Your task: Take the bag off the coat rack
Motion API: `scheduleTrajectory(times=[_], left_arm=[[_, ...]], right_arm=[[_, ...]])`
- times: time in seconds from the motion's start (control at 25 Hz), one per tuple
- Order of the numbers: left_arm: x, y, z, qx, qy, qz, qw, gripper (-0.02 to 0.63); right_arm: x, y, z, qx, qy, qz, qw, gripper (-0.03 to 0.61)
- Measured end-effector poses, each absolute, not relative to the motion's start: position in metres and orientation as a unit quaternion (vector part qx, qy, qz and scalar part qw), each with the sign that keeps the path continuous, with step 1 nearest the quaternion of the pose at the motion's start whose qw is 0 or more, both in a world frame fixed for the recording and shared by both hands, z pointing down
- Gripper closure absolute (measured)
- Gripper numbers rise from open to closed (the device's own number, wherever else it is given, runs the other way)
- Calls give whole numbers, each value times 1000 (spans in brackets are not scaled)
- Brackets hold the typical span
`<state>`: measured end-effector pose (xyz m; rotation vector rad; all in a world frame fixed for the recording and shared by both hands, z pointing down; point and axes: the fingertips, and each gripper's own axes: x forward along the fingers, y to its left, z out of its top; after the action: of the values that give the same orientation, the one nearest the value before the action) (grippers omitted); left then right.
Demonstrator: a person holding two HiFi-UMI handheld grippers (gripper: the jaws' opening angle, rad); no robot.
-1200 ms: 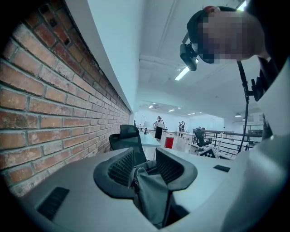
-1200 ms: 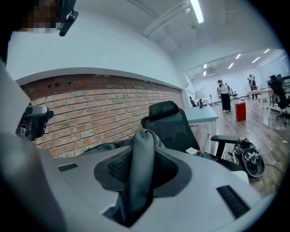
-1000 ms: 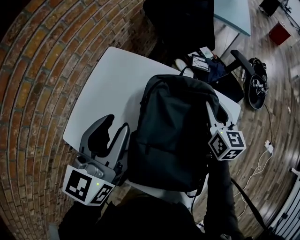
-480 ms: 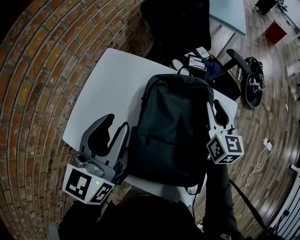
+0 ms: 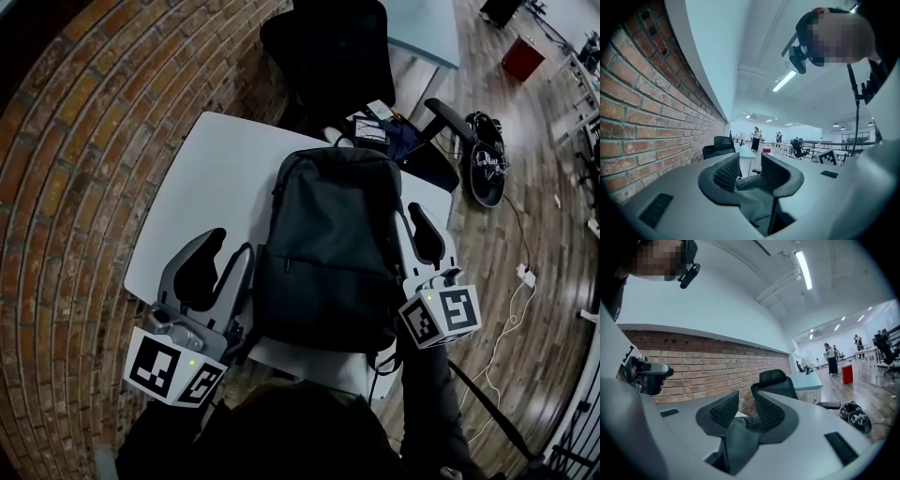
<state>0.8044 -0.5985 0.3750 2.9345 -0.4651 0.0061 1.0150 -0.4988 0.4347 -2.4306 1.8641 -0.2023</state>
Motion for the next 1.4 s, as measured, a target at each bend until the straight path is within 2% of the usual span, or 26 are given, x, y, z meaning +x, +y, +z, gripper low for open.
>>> scheduleTrajectory(times=[0.12,0.36,0.56,0.64,0.92,1.4], left_arm=[[798,-586,365,986,-144,-12,82,463],[782,-551,337,990,-114,-45,66,466],[755,-532,312,990,-108,-76,47,580],[743,-525,304,990,-105,-85,35,602],[715,-503,294,990,-93,-100,21,604],[688,-483,286,989,-92,-110,21,604]], right_arm=[[982,-487,405,-781,621,-42,47,465],[905,-468,336,-754,652,17,76,543],[845,-454,296,-734,670,52,97,561],[823,-451,285,-726,678,67,96,561],[771,-441,270,-716,688,91,78,571],[733,-425,256,-706,695,110,74,572]])
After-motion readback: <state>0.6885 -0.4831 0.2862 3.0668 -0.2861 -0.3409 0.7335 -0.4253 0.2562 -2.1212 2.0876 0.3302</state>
